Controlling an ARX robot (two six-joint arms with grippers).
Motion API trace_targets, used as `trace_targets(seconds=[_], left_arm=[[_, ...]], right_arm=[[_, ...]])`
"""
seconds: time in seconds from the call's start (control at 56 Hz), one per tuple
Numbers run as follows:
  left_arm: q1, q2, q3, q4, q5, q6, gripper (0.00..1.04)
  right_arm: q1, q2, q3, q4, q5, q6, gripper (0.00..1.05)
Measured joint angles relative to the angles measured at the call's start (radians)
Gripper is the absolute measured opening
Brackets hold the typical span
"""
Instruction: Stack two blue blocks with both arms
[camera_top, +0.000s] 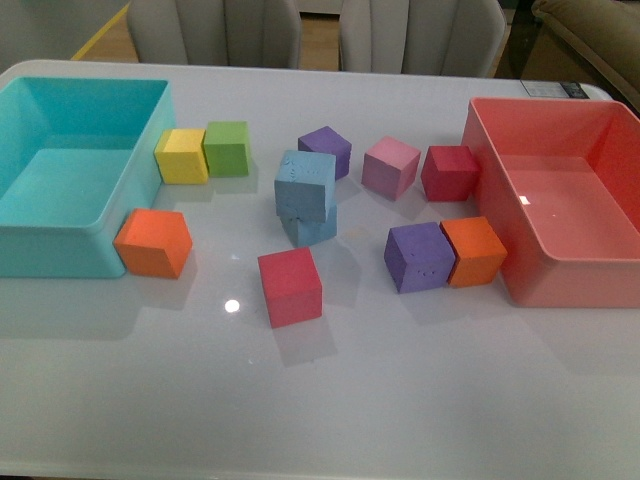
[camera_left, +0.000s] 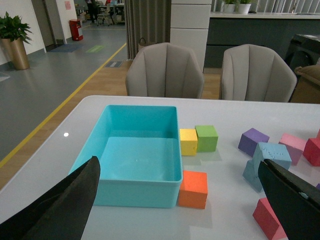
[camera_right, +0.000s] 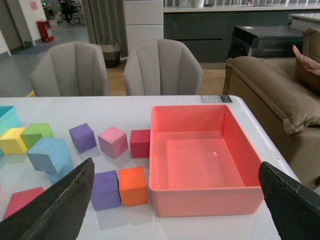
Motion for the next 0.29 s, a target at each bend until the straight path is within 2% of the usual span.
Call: trace_targets(seconds=[0.286], left_arm=[[0.000,0.000,0.000,0.000,0.000,0.000,0.96]], right_arm=[[0.000,0.000,0.000,0.000,0.000,0.000,0.96]])
